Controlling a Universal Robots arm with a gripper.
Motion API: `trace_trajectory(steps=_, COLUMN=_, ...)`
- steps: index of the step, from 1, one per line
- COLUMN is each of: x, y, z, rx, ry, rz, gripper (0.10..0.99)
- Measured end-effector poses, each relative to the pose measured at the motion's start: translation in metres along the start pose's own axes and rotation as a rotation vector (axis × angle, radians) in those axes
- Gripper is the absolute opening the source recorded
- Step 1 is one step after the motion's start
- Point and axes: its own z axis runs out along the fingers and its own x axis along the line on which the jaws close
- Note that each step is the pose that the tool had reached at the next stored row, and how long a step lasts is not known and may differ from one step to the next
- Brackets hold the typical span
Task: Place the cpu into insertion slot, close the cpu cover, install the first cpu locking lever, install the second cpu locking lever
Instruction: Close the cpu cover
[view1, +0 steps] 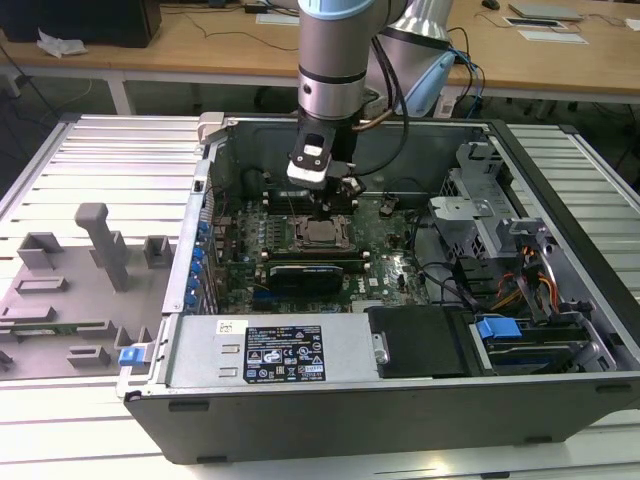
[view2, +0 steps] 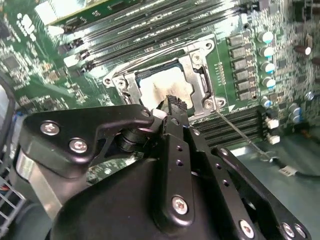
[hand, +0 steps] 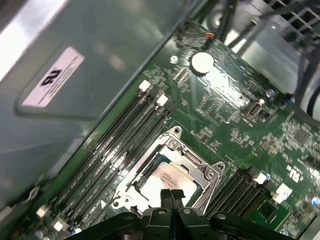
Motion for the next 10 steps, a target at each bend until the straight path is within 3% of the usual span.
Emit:
trace_trajectory(steps=2, x=0.0, y=0.0, z=0.0, rx=-0.001, ry=0.0006, rz=-0.072, gripper=0.106)
trace_trajectory(steps=10, x=0.0, y=0.0, z=0.0003, rx=-0.003, ry=0.0026, rz=-0.26, gripper=0.106)
